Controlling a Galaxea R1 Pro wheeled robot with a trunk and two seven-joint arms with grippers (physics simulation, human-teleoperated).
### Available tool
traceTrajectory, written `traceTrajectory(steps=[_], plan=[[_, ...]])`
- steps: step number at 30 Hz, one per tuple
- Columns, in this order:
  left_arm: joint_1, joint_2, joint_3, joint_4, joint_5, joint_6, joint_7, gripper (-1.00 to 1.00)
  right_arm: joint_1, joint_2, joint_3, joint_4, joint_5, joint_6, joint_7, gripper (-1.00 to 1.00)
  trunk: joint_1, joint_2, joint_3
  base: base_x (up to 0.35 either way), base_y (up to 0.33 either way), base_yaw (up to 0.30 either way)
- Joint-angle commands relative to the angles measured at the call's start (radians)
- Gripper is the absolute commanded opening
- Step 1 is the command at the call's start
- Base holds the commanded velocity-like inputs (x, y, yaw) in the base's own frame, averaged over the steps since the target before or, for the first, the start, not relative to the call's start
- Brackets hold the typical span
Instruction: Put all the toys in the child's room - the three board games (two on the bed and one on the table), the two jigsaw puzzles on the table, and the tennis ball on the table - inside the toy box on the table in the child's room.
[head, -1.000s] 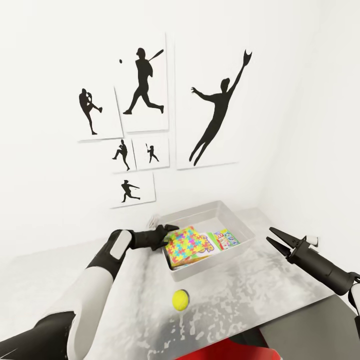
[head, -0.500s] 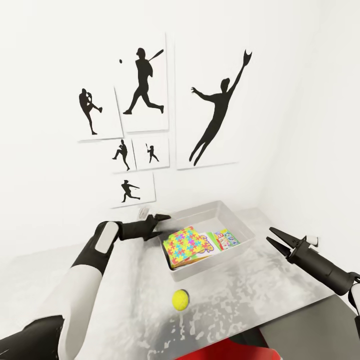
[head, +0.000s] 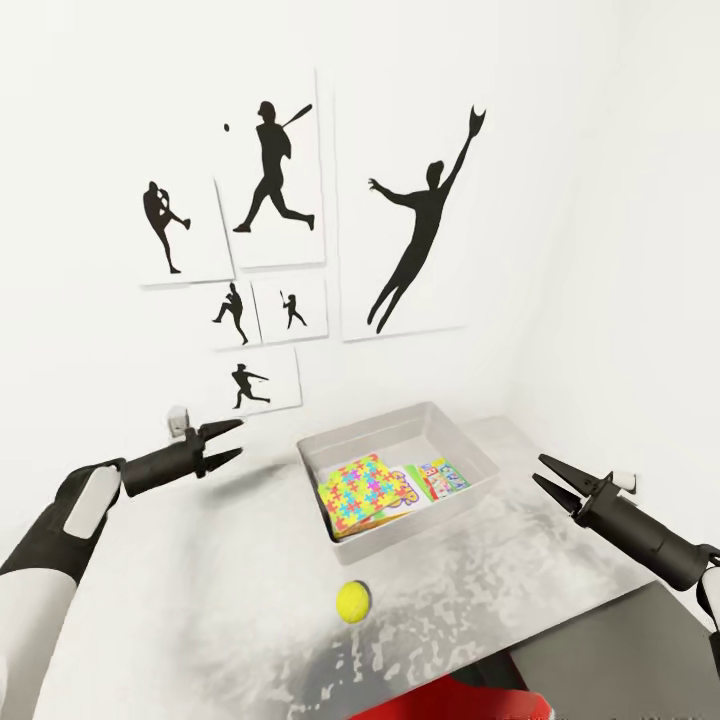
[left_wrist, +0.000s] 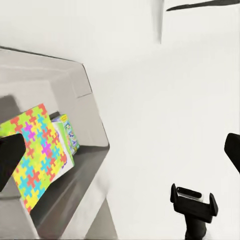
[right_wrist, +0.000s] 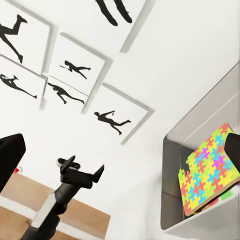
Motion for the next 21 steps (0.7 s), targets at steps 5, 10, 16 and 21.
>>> traceTrajectory(steps=[5, 10, 16, 21], plan=[[0.135, 0.120, 0.008, -0.002, -0.011, -0.005, -0.165, 1.00, -0.001, 0.000, -0.001, 0.000, 0.003, 0.004, 0.005, 1.00, 0.001, -0.002, 0.004, 0.000, 0.000, -0.174], [0.227, 0.178, 0.014, -0.003, -0.014, -0.025, -0.253, 1.00, -0.001, 0.002, 0.000, 0.000, 0.003, 0.003, 0.005, 1.00, 0.001, -0.002, 0.010, 0.000, 0.000, -0.176], [0.260, 0.210, 0.015, 0.009, -0.017, -0.051, -0.292, 1.00, -0.001, 0.004, 0.004, -0.001, 0.003, -0.001, 0.005, 1.00, 0.001, -0.002, 0.017, 0.000, 0.000, -0.177], [0.264, 0.225, 0.016, 0.012, -0.018, -0.064, -0.303, 1.00, -0.001, 0.008, 0.007, -0.001, 0.003, -0.005, 0.005, 1.00, 0.001, -0.002, 0.023, -0.055, 0.010, -0.179]])
